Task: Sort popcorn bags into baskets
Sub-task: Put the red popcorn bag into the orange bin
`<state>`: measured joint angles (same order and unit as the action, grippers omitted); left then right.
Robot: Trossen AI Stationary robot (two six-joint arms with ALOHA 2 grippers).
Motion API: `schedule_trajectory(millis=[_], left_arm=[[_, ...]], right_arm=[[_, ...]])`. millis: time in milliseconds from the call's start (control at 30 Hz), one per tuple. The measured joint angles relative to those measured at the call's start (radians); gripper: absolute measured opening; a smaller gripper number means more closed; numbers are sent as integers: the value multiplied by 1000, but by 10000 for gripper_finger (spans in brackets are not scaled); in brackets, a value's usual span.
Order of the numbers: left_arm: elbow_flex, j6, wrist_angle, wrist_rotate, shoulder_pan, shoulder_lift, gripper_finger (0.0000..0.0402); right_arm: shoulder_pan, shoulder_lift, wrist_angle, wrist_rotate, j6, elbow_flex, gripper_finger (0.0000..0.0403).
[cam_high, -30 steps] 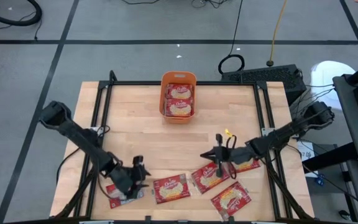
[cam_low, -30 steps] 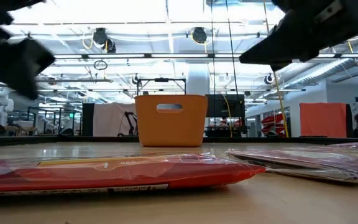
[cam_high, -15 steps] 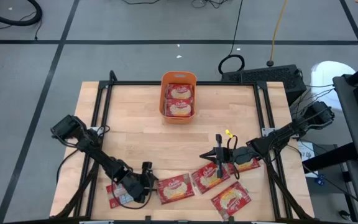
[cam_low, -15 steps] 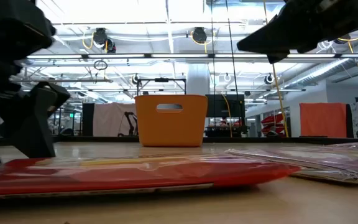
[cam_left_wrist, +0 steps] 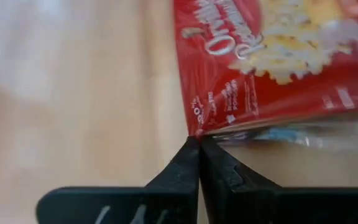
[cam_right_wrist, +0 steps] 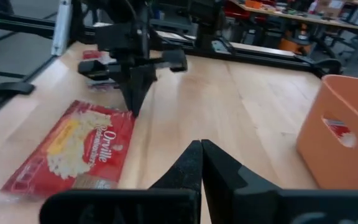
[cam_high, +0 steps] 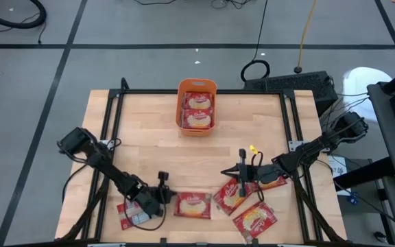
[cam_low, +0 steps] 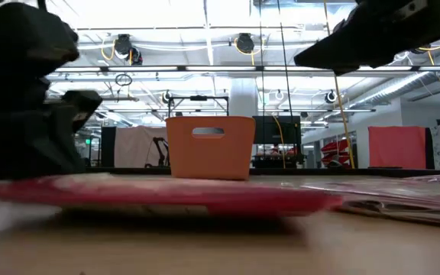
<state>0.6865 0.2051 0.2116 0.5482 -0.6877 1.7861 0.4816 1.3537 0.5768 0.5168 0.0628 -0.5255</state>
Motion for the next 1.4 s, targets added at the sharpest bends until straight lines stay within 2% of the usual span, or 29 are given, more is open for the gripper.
schedule_trajectory(millis=[133,267,367,533,700,800,1000,1133,1333,1400], left_arm=[[3,-70,-24,129,-2,-103,4],[2,-207,-27,208,14,-187,3],[5,-296,0,230,35,-242,2],[4,-415,42,247,77,-285,2],[4,-558,134,237,128,-287,1],[5,-607,179,203,158,-287,1],[5,-649,213,159,188,-287,1],[5,-658,226,159,190,-287,1],[5,-696,268,109,189,-287,1],[5,-719,286,85,189,-288,0]], right_arm=[[-9,0,-16,26,0,0,0],[-10,0,-29,85,42,0,0],[-18,0,-17,142,88,0,0],[-38,7,-16,127,157,0,24],[-70,97,99,-27,264,0,85],[-73,194,215,-75,306,-2,128],[-112,341,368,-79,228,-51,209],[-147,392,389,-138,181,-88,253],[-215,409,386,-392,249,-107,277],[-230,408,366,-424,302,-108,272]])
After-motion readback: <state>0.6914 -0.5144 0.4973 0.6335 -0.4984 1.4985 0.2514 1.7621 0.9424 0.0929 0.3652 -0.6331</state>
